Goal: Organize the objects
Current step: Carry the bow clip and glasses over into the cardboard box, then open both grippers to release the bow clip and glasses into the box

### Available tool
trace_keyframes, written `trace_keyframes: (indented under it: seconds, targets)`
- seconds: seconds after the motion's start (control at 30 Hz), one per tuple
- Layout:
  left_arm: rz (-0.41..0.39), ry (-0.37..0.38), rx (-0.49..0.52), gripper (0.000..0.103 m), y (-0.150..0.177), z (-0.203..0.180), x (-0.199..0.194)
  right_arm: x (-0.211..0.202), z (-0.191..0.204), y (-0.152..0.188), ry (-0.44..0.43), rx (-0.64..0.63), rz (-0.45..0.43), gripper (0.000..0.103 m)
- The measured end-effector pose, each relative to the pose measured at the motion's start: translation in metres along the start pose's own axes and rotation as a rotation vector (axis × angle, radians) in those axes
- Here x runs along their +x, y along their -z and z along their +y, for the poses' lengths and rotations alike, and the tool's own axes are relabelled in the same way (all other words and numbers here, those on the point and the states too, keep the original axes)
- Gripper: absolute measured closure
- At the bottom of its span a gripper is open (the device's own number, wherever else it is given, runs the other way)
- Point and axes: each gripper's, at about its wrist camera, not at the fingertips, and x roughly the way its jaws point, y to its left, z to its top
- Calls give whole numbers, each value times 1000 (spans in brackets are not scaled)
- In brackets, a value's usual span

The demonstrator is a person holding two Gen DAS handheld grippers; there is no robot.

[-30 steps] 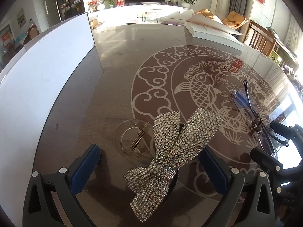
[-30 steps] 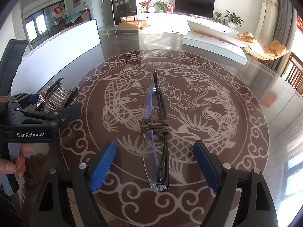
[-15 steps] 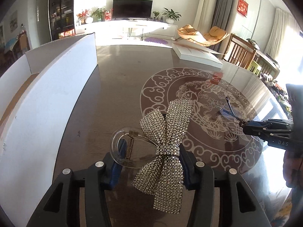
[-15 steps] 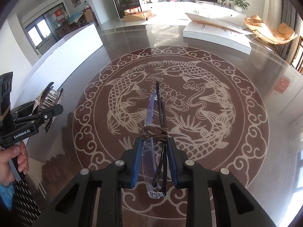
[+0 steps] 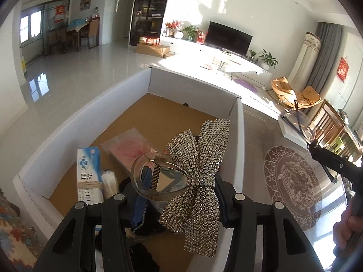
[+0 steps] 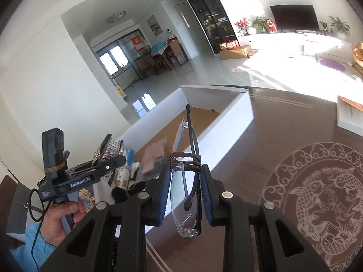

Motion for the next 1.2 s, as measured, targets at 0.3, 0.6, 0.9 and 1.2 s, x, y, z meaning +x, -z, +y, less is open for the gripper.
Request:
trace_keyframes:
  seconds: [0.3, 0.6, 0.9, 1.2]
  targets:
    - [165, -202, -19, 32, 31, 54, 45, 164, 69, 17, -28, -19, 296, 49]
    - [-69, -270, -69, 1, 25, 38, -29, 110, 58, -11, 140, -124, 239, 6]
    - [-67, -397, -74, 1, 30, 29, -37, 111, 70, 1, 236, -244, 321, 6]
    - [-49, -357, -151, 0, 35, 43, -37, 117, 82, 10, 224, -262, 323, 6]
